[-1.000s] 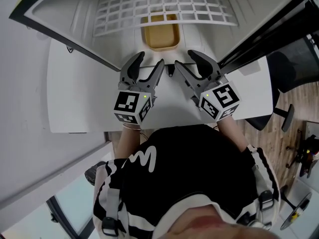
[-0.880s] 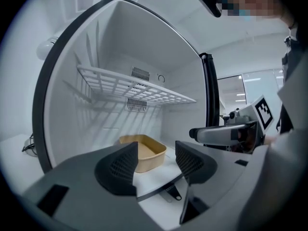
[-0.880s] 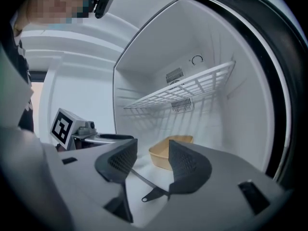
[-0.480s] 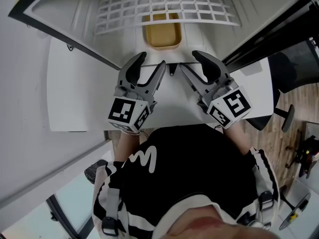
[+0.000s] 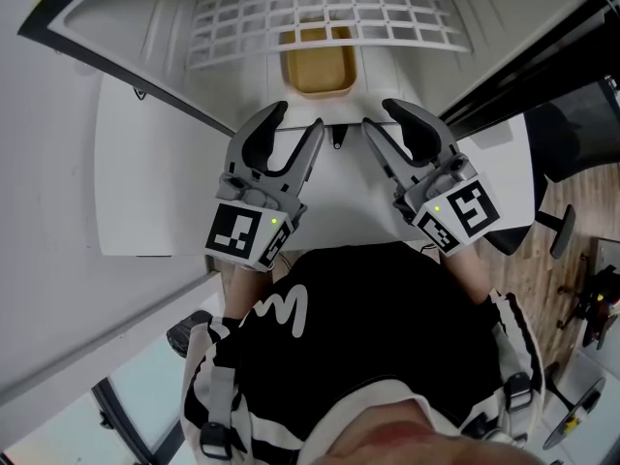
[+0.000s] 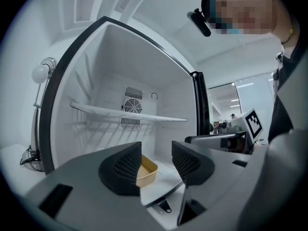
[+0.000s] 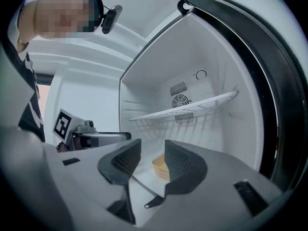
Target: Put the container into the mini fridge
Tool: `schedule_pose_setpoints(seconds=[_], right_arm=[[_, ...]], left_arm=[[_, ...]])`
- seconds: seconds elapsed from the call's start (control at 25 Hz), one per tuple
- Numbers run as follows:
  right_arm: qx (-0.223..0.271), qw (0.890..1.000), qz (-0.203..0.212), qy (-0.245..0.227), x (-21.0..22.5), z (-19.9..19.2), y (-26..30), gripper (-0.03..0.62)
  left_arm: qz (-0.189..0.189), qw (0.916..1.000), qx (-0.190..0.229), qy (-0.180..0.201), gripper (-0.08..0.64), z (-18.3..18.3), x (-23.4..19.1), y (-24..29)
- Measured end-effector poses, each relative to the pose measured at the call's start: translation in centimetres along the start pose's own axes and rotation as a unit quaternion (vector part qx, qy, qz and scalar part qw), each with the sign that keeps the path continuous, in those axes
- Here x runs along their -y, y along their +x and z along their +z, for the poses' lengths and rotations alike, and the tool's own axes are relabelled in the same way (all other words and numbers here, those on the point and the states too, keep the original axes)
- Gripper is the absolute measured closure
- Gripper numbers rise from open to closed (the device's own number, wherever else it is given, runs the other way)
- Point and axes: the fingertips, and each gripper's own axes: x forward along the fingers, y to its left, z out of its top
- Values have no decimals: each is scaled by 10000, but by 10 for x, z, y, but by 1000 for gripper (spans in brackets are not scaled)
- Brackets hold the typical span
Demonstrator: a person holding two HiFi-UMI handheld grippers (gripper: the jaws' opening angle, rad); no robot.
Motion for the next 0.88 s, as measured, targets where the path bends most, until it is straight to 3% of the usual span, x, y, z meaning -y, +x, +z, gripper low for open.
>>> schedule_pose_setpoints(seconds=[0.88], right_arm=[[414,9988,104,252,-9,21,-11,558]], left_arm=[[-38,9999,139,-32,537,9,4,-7]])
